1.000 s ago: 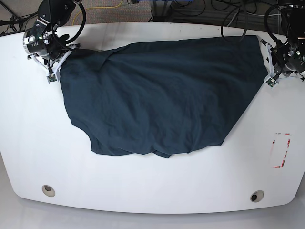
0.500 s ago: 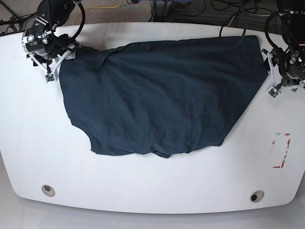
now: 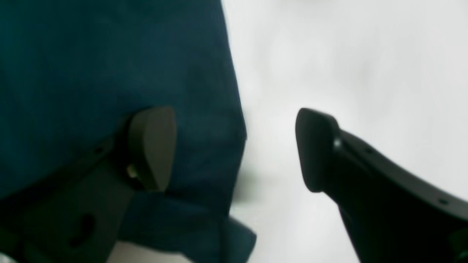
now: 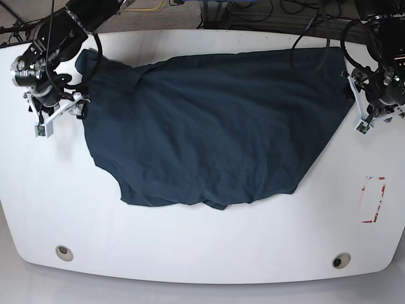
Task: Fold the T-shirt properly
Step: 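Release the shirt with the left gripper and regrasp the shirt corner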
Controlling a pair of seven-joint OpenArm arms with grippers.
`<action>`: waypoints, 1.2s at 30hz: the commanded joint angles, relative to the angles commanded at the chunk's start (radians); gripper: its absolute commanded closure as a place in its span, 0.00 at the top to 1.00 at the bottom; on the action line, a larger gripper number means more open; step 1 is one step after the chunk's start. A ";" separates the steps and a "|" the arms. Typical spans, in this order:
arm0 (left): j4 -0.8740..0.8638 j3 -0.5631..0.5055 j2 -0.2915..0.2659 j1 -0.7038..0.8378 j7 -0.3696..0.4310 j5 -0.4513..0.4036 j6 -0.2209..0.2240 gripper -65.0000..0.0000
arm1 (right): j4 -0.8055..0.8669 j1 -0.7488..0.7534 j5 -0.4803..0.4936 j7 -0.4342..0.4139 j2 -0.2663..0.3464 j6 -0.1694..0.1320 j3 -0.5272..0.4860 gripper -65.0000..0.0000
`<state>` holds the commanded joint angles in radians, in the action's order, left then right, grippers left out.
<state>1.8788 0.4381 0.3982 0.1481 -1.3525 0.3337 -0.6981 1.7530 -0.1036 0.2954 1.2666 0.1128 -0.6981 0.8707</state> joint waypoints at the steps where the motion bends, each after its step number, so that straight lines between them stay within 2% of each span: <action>1: 0.000 0.005 -0.003 -0.009 0.000 0.000 0.000 0.56 | -0.038 -0.023 0.000 0.000 0.012 0.000 0.000 0.75; 7: 0.002 0.040 -0.009 -0.023 0.000 0.003 0.000 0.56 | -0.264 -0.141 0.000 -0.043 0.084 0.000 -0.002 0.75; 14: 0.008 0.129 -0.057 -0.057 0.000 0.005 0.000 0.56 | -0.473 -0.232 0.005 -0.075 0.138 0.000 -0.011 0.75; 22: 0.008 0.183 -0.086 -0.106 0.000 0.006 0.000 0.56 | -0.586 -0.259 0.008 -0.167 0.138 0.000 -0.097 0.75; 26: 0.008 0.184 -0.086 -0.106 0.000 0.006 0.000 0.56 | -0.629 -0.259 0.008 -0.184 0.135 0.000 -0.097 0.75; 30: 0.008 0.184 -0.084 -0.110 0.000 0.006 0.000 0.56 | -0.694 -0.264 0.008 -0.238 0.132 0.000 -0.104 0.75; 36: 0.005 0.184 -0.086 -0.106 0.000 0.006 0.000 0.56 | -0.712 -0.267 0.003 -0.238 0.100 0.000 -0.104 0.75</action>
<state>1.8834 0.6222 0.3122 0.0422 -1.3525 0.3399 -0.6981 1.0411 -0.3705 0.2984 1.0288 0.2125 -0.6981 0.7664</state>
